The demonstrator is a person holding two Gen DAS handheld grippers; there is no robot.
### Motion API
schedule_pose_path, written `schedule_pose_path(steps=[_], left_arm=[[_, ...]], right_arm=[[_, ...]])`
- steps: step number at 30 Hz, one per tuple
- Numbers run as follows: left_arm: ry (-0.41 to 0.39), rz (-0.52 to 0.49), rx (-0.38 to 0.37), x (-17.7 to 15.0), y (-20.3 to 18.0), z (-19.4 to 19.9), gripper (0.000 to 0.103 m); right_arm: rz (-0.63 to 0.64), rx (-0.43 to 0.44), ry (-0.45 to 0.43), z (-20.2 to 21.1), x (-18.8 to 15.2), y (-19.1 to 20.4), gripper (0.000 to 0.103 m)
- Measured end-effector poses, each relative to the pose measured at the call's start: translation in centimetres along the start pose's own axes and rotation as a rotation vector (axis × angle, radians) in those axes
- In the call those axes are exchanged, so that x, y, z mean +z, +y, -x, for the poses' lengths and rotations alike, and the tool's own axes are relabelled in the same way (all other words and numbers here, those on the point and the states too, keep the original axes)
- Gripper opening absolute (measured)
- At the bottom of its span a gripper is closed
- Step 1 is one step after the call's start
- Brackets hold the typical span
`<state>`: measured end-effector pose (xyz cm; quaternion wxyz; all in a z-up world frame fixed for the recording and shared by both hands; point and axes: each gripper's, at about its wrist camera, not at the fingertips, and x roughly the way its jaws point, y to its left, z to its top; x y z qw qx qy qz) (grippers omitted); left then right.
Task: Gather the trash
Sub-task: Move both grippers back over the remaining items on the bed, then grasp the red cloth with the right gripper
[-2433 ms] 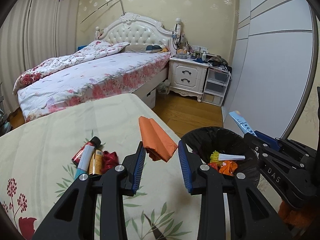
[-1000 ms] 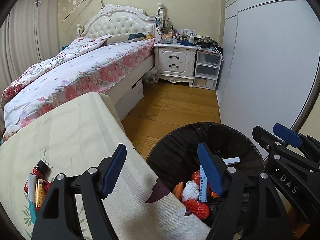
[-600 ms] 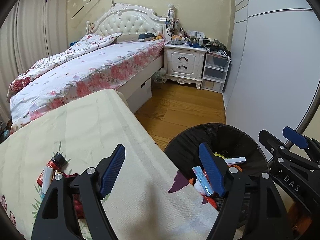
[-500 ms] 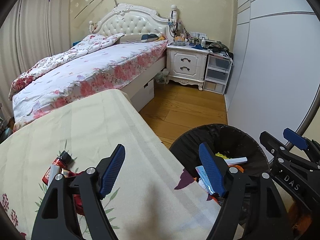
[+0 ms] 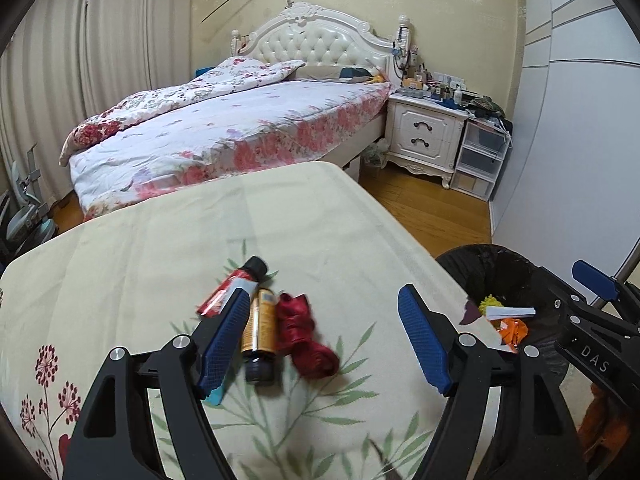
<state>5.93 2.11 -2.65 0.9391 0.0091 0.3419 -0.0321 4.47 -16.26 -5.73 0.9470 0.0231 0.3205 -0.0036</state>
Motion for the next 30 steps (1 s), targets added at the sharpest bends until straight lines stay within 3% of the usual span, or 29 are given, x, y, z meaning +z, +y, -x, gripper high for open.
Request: schedule_pose_path(steps=[16,26,30], left_arm=[[0.034,0.125,0.170,-3.3,9.9,2.6,0.074],[0.052,0.157,0.185,-4.6,11.9,2.8,0.074],[0.061,0.167,0.181,-4.9,12.3,2.7,0.074]], right_arm=[[0.133,0.184,0.027,0.7,-0.3,9.0,0.069],[0.211,0.277,0.101,-1.0,-0.5,14.6,0.067],[0.235,0.268,0.131,-1.8,-0.7,15.6,0.059]])
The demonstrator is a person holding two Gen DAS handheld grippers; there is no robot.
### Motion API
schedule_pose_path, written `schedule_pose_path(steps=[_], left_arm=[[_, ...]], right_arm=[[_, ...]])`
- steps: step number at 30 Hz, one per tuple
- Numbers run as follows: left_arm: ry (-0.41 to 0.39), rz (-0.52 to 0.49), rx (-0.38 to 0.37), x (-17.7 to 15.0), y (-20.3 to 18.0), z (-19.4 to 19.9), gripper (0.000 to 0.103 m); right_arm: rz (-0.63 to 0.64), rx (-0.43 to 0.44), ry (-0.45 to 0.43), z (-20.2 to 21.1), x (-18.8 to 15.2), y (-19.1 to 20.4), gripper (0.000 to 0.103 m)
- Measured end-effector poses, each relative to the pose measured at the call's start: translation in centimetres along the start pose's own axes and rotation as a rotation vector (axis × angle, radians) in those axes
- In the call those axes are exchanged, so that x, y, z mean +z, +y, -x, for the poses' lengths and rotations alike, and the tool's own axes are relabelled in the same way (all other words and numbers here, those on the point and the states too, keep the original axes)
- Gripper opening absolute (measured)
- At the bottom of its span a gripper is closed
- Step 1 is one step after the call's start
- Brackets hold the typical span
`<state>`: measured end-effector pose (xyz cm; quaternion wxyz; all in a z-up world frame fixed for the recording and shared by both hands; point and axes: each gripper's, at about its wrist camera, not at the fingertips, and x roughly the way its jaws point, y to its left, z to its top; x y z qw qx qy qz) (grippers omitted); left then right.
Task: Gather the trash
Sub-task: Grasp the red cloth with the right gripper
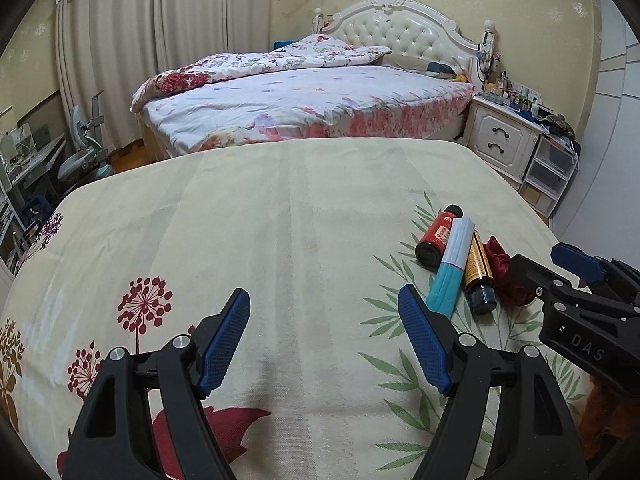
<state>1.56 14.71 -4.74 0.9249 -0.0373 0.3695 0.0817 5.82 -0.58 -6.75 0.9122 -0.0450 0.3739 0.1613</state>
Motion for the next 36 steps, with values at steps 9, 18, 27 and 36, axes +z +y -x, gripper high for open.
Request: schedule_pose_path(steps=[9,18,27,36], left_arm=[[0.020,0.006,-0.030,-0.3,-0.2,-0.4,0.074],[0.033,-0.045,-0.086,-0.2,-2.7,-1.0,0.074],[0.093,-0.099,-0.137,0.4,-5.2,-3.0,0.074],[0.142,-0.119,-0.194,1.3,-5.9,-4.9,0.064]], right_arm=[[-0.004,0.017,0.081,-2.1,-0.5,-0.4,0.026],[-0.016,-0.075,0.053,-0.7,-1.3,-3.0,0.023],[-0.063,-0.060,0.064,-1.0,-1.5,-4.5,0.023],[-0.074,-0.044,0.071,-1.2,-1.5,-4.7,0.024]])
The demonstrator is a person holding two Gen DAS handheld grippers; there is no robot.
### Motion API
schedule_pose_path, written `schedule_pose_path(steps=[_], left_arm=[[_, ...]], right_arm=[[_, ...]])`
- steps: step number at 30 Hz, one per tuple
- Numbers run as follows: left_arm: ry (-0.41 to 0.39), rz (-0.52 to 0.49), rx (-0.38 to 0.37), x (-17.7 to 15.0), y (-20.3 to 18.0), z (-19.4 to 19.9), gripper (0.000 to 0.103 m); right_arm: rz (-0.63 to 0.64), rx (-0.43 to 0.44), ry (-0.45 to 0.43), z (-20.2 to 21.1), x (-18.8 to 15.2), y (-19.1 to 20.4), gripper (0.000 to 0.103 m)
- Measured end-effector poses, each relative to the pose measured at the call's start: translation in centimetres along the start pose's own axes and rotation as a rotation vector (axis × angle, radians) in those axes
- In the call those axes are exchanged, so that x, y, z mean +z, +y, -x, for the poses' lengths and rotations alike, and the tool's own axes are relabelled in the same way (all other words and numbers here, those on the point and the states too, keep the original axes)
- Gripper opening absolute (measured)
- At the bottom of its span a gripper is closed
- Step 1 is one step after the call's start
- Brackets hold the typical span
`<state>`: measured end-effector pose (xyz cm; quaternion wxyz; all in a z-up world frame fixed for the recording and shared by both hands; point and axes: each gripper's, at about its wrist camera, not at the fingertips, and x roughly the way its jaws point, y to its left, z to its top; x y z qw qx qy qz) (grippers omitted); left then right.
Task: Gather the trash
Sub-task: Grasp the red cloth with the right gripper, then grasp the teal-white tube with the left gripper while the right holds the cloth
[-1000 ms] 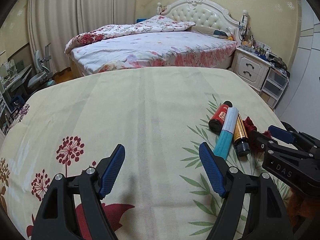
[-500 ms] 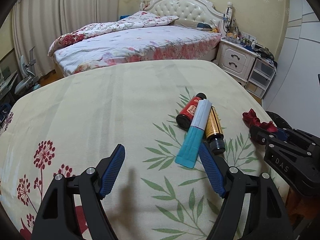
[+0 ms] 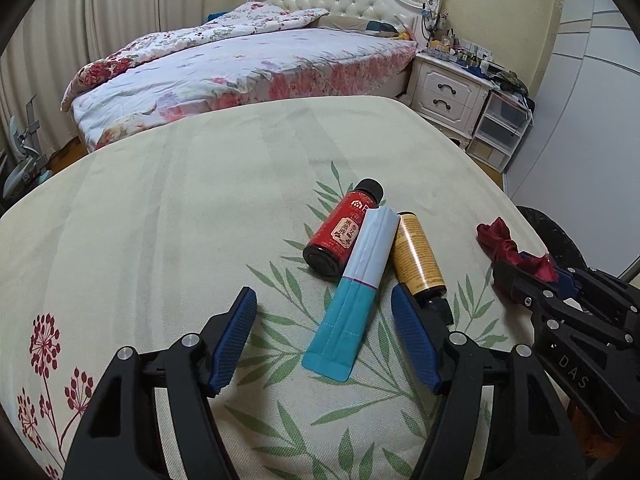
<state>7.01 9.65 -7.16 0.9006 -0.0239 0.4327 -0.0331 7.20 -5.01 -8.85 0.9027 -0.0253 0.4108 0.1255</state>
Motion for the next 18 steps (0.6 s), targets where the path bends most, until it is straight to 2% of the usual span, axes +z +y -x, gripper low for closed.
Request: schedule_pose_path(steps=[11,13,18], left_arm=[[-0.009,-0.087,-0.009,-0.4,-1.3,0.2,0.028],[-0.009,-0.096,-0.015,-0.4,-1.5,0.2,0.024],[-0.009,-0.095,-0.030,-0.6,-1.5,0.4,0.022]], right_arm=[[-0.004,0.003,0.017,-0.4,0.0,-0.1,0.024],[-0.005,0.003,0.018,-0.4,0.0,-0.1,0.024],[-0.005,0.004,0.019,-0.4,-0.1,-0.1,0.024]])
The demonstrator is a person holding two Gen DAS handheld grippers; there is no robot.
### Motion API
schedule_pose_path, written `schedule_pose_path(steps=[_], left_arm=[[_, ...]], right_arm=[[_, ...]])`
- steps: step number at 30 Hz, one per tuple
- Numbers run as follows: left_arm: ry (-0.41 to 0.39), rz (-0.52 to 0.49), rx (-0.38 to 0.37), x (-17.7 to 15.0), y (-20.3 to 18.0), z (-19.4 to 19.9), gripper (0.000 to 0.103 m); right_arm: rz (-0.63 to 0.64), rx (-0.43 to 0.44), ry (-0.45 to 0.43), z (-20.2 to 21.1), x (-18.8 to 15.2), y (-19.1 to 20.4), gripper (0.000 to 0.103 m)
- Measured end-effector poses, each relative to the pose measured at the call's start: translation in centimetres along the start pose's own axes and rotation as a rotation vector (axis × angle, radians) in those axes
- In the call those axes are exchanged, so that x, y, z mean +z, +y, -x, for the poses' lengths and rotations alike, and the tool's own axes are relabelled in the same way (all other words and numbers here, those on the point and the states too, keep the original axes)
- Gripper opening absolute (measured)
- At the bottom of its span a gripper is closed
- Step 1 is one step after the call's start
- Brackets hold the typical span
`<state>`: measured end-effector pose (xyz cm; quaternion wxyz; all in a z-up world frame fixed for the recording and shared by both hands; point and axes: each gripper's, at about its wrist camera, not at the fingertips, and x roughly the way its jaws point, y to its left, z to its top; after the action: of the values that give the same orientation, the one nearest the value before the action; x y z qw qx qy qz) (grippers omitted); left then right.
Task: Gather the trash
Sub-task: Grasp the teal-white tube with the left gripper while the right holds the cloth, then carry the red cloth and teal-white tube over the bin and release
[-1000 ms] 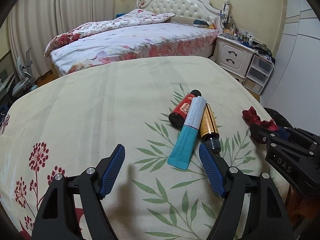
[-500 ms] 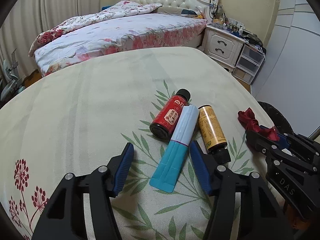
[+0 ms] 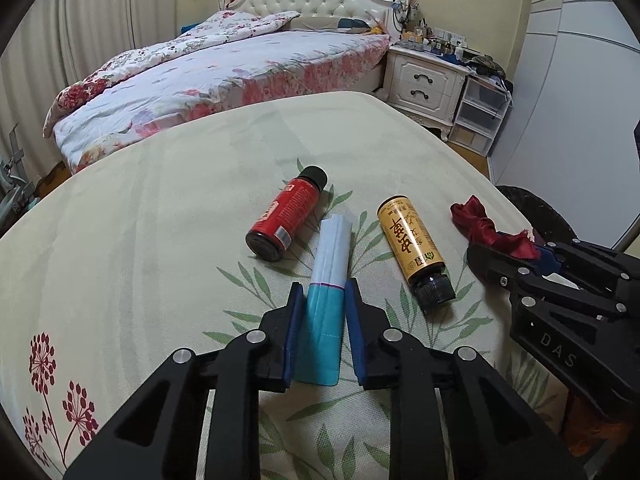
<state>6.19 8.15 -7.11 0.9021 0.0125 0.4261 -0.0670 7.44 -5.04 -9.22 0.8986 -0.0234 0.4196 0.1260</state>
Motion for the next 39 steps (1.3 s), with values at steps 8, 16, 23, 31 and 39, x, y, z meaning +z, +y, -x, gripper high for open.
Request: schedule_pose_path(steps=[8,16,23,31,39], left_arm=[[-0.004,0.020,-0.008,-0.4,0.2,0.5,0.020],[-0.020,0.054,0.001,-1.1,0.6,1.2,0.020],[-0.039,0.073,0.042,-1.6,0.8,2.0,0.020],[-0.059,0.109,0.068,-2.2,1.2,2.6,0.020],[-0.112,0.135,0.079,-2.7,0.9,4.0,0.020]], right_arm=[[0.001,-0.001,0.000,0.0,0.0,0.0,0.024],[0.003,-0.003,-0.001,0.0,0.1,0.0,0.024],[0.010,-0.014,-0.019,0.4,-0.3,0.3,0.023],[0.016,-0.015,-0.069,2.0,-1.1,0.7,0.023],[0.019,-0.026,-0.120,4.2,-2.1,0.4,0.023]])
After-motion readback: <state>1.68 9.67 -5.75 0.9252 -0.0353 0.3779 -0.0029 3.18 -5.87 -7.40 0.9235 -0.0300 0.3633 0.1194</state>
